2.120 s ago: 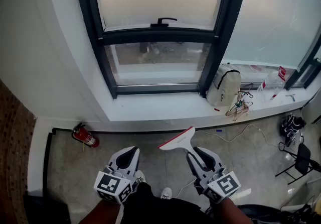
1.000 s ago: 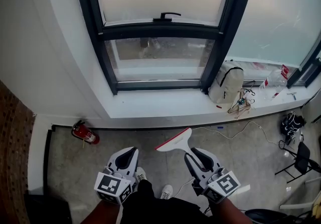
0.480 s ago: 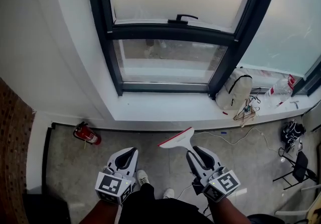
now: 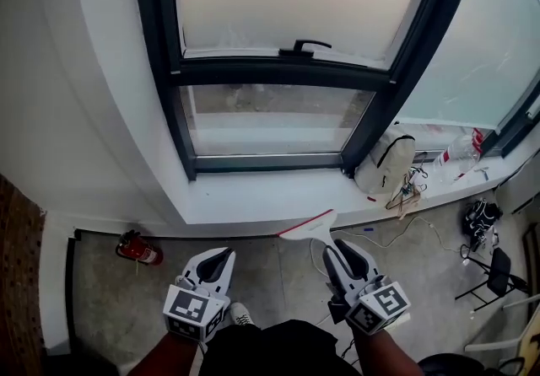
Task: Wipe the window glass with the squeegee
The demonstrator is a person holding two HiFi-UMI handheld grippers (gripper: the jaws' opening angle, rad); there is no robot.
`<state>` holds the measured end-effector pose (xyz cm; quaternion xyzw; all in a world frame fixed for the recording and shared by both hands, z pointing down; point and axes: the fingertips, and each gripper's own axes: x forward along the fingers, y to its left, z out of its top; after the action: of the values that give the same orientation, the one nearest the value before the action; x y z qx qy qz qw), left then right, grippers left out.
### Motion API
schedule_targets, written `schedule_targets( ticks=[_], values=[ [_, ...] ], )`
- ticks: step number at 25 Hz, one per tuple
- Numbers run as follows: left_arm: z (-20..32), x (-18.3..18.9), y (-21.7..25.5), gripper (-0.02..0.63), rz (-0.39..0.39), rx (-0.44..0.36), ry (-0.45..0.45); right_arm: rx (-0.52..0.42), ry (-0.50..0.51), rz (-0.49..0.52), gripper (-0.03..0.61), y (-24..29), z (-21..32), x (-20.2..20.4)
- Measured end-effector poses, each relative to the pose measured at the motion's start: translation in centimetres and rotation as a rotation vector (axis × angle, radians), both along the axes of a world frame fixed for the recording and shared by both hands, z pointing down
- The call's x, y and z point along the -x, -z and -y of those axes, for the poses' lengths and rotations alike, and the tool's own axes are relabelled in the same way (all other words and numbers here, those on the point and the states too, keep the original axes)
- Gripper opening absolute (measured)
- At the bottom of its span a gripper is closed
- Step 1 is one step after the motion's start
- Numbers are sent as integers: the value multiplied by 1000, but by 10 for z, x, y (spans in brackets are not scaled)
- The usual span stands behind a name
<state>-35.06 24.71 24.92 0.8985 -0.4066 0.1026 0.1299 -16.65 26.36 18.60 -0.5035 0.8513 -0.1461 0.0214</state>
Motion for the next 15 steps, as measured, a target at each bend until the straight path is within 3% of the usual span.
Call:
schedule_targets(
  ticks=[8,15],
  values=[
    [27,5,-1,0,28,-7,-73,-7,-69,-8,92,5,22,4],
    [53,-19,-20,0,34,31,-120,49,-150,-43,92,-16,37,-32]
  ],
)
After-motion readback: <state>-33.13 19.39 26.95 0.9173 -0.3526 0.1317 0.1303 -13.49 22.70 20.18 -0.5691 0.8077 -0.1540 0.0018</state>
